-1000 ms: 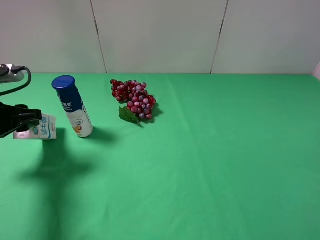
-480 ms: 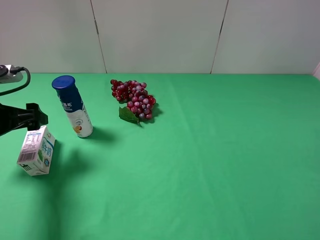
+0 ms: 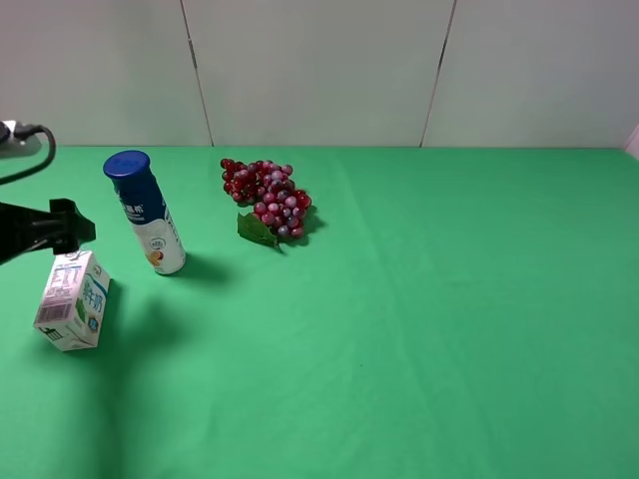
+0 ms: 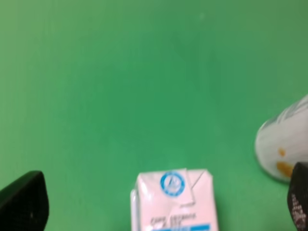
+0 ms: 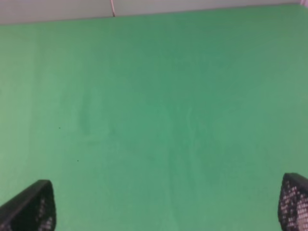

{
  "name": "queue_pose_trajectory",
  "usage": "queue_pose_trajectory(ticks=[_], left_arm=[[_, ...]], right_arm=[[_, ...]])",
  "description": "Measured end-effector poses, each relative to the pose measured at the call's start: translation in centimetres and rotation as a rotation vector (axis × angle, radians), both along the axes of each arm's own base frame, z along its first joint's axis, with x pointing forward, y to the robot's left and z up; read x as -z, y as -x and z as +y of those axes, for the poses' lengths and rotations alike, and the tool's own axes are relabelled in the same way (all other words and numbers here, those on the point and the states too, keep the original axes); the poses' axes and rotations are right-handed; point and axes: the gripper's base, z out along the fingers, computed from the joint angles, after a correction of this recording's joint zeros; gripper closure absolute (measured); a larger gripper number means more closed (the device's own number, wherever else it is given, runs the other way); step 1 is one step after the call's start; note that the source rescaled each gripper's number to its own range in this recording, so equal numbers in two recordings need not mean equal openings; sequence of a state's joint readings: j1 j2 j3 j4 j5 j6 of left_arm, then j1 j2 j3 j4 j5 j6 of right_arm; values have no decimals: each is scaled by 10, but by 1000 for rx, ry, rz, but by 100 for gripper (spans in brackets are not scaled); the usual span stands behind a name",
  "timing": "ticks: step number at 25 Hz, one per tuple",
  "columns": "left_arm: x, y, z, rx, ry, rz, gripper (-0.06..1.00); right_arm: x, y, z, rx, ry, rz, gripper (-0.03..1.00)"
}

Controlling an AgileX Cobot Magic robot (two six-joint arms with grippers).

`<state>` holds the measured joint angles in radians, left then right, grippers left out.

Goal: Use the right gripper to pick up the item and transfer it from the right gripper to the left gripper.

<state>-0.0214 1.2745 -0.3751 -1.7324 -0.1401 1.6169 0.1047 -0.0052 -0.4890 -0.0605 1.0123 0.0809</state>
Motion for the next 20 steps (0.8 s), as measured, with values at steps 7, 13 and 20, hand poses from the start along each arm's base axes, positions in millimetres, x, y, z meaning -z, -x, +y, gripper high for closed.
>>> queue_pose_trajectory(ticks=[7,13,20], left_arm=[[-35,3,2,31,-56,-158,-5],[-66,2,3,27,-85,-287,-5],[-92,-7,3,49,-121,-371,-5]], right_arm=[[0,0,0,0,0,0,-3],[0,0,0,0,0,0,-3],[0,0,0,0,0,1,-3]])
